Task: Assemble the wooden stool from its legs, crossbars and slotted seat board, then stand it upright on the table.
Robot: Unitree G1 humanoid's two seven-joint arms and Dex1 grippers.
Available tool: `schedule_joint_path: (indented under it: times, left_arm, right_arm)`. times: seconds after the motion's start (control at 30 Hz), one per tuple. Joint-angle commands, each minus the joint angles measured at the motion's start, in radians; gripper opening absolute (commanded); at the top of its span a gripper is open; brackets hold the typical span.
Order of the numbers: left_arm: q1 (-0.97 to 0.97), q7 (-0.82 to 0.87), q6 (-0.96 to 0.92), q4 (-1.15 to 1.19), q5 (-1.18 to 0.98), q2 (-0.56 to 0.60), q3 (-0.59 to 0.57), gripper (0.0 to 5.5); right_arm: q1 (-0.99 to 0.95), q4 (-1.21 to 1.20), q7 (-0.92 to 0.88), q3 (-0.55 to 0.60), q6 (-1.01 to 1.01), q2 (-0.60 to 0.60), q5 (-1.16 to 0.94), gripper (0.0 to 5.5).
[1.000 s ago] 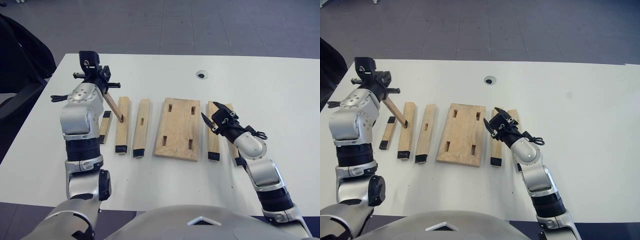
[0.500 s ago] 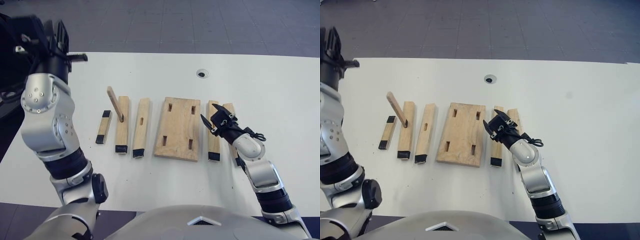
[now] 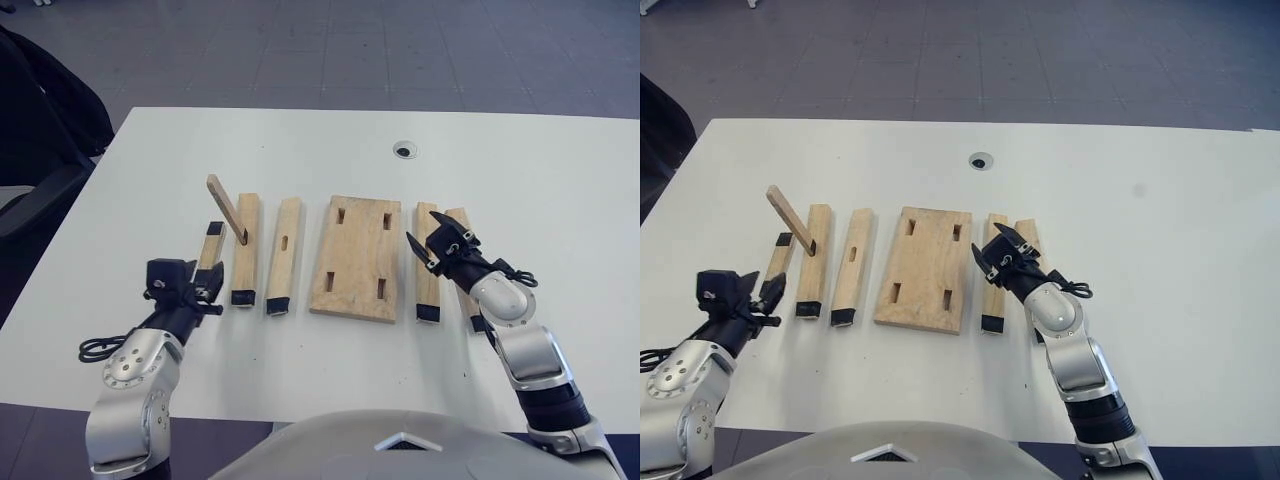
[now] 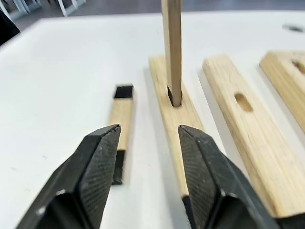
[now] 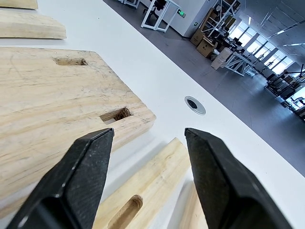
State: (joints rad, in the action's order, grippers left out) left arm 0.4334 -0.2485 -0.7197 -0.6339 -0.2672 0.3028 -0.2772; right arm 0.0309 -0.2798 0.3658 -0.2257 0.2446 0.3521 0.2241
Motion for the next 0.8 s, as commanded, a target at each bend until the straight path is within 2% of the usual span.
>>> schedule_joint_path:
  times: [0.03,0.33,0.47,0.77,0.8]
  left_arm:
    - [-0.016,0.024,-0.124,-0.023,0.006,0.016,0.059,2.24]
    - [-0.087,0.071,-0.281,-0.096,-0.003,0.010,0.096,2.24]
    - [-0.084,0.087,-0.327,-0.087,0.016,0.022,0.130,2.87]
    - [-0.094,0.102,-0.308,-0.018,0.061,0.027,0.141,2.87]
    - [-0.094,0.101,-0.294,-0.003,0.069,0.033,0.143,2.68]
  right_arm:
    - [-0.013,-0.005,0.011,0.006,0.014,0.008,-0.004,2.72]
    - [-0.008,-0.007,0.015,0.005,0.017,0.009,-0.002,2.72]
    - [-0.012,-0.005,0.015,0.005,0.017,0.008,-0.002,2.72]
    - [-0.011,-0.006,0.013,0.005,0.018,0.007,-0.001,2.72]
    - [-0.011,-0.007,0.013,0.004,0.019,0.006,-0.001,2.72]
